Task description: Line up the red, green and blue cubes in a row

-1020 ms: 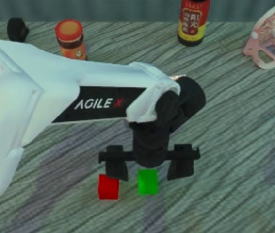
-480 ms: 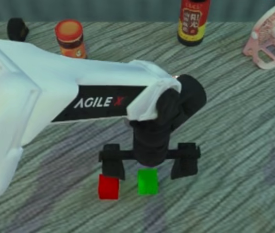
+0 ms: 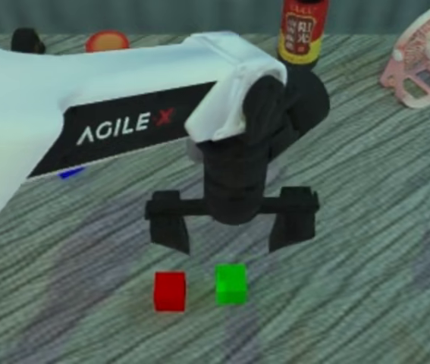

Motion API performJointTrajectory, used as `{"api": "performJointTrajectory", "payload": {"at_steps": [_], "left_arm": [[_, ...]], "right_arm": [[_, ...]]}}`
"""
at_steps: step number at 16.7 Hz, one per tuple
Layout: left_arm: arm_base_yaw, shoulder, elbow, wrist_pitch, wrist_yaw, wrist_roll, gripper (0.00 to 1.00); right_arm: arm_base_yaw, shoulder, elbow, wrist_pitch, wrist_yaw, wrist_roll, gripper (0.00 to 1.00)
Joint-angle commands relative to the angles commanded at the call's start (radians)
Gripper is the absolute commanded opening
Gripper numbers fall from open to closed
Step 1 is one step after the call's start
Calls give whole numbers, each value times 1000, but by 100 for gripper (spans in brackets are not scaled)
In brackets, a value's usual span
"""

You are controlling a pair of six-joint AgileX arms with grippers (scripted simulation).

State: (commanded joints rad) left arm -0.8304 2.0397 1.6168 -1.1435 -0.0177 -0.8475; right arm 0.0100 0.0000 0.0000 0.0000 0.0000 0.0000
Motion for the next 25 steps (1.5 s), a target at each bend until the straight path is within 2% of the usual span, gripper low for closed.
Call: {"api": "performJointTrajectory", "payload": {"at_steps": [6, 10, 14, 22, 25], "left_arm": [[7, 15, 13, -2, 0, 32, 100], [84, 73, 88, -28, 1, 217, 100], [214, 153, 186, -66, 6, 534, 100], [529, 304, 375, -138, 17, 1350, 100], [628, 327, 427, -144, 20, 1565, 100]], "right_arm": [[0, 0, 0, 0, 0, 0, 100], [0, 0, 0, 0, 0, 0, 100], [0, 0, 0, 0, 0, 0, 100], [0, 0, 0, 0, 0, 0, 100], [0, 0, 0, 0, 0, 0, 100]]}}
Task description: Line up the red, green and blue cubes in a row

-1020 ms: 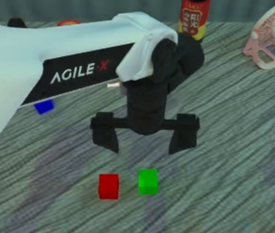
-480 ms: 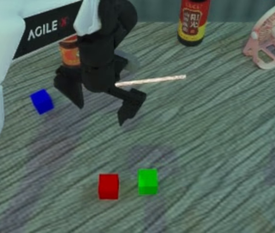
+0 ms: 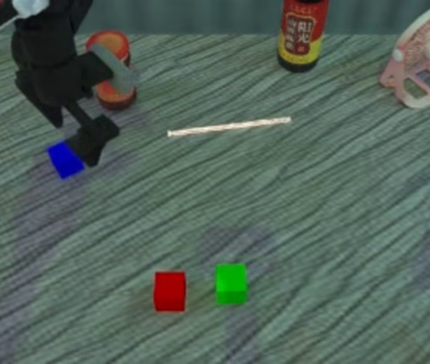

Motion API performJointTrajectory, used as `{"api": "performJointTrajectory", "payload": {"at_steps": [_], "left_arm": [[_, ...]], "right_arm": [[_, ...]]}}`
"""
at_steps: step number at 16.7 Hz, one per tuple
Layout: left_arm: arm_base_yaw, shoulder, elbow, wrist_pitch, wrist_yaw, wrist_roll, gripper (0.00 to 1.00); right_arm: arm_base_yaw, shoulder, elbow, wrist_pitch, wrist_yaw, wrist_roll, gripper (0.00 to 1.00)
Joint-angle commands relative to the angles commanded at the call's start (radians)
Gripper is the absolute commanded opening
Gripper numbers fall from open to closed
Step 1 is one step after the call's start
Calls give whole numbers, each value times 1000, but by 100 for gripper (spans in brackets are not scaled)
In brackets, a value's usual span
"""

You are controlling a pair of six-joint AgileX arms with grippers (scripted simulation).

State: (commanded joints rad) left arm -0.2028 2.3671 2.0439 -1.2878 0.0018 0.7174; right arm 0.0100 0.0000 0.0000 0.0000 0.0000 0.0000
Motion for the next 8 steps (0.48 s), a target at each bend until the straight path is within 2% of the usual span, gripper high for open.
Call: {"api": "performJointTrajectory", "payload": {"at_steps": [4, 8], "left_arm": [[76, 6, 39, 4, 3, 140, 100], [80, 6, 42, 5, 3, 148, 100]], "right_arm": [[0, 0, 0, 0, 0, 0, 100], [0, 0, 0, 0, 0, 0, 100]]}}
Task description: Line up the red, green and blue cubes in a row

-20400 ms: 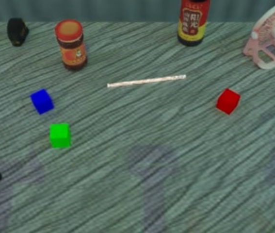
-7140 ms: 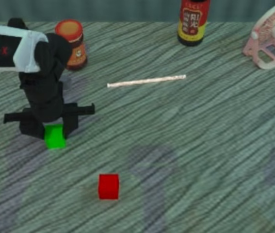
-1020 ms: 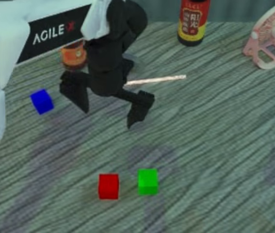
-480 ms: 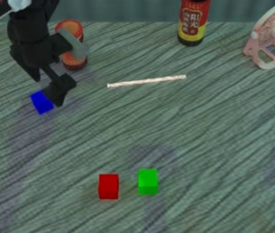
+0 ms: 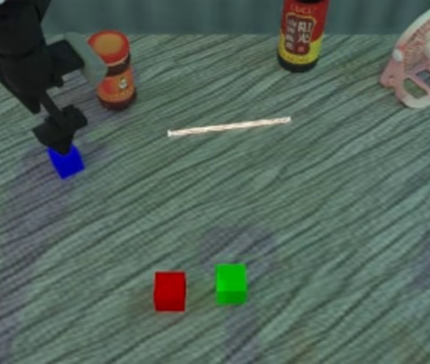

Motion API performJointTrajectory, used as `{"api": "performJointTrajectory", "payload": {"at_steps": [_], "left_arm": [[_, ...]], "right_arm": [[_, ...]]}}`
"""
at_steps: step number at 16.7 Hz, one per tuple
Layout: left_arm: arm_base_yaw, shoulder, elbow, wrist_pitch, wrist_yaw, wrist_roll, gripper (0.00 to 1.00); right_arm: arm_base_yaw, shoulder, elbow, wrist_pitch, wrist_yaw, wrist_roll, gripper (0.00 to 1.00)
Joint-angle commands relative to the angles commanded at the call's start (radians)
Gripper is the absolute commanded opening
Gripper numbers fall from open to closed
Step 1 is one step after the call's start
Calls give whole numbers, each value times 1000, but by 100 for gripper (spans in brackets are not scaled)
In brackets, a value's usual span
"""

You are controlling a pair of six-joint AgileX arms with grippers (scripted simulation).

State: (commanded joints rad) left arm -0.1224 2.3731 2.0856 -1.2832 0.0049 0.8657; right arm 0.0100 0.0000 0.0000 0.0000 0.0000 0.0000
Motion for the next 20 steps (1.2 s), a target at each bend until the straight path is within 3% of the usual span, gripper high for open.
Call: {"api": "performJointTrajectory", "payload": {"at_steps": [4, 10, 15, 20], "left_arm": [[-2, 8, -36, 41, 0, -2, 100], [1, 73, -192, 271, 1, 1, 100], [1, 84, -213, 297, 1, 2, 100], [1, 84, -213, 297, 1, 2, 62]], "right_arm": [[0, 0, 0, 0, 0, 0, 100], [0, 0, 0, 0, 0, 0, 100], [0, 0, 0, 0, 0, 0, 100], [0, 0, 0, 0, 0, 0, 100]]}}
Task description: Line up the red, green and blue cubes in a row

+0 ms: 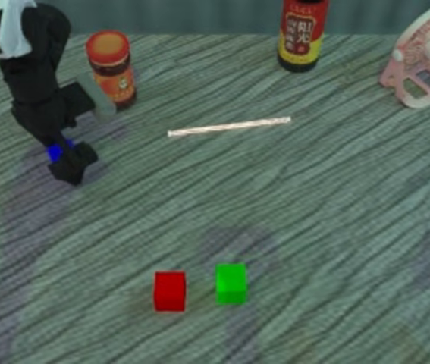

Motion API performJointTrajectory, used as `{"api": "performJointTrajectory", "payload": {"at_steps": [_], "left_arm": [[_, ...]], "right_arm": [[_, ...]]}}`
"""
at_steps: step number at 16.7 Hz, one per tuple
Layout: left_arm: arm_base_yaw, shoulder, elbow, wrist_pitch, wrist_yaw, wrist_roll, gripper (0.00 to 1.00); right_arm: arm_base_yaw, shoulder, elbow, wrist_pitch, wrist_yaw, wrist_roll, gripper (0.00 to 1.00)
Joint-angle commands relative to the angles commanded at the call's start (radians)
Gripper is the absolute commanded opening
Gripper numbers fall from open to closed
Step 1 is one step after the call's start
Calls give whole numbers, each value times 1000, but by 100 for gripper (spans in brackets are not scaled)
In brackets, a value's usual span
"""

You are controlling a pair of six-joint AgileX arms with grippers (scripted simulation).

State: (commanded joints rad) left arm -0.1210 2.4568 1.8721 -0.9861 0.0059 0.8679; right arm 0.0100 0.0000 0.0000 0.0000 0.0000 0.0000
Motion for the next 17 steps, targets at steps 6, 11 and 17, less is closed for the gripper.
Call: {"api": "performJointTrajectory", "payload": {"at_steps": [6, 11, 17], "left_arm": [[0, 0, 0, 0, 0, 0, 17], [0, 0, 0, 0, 0, 0, 0], [-4, -40, 0, -25, 18, -14, 0]], "right_arm": [[0, 0, 0, 0, 0, 0, 100], [0, 0, 0, 0, 0, 0, 100], [0, 0, 0, 0, 0, 0, 100]]}}
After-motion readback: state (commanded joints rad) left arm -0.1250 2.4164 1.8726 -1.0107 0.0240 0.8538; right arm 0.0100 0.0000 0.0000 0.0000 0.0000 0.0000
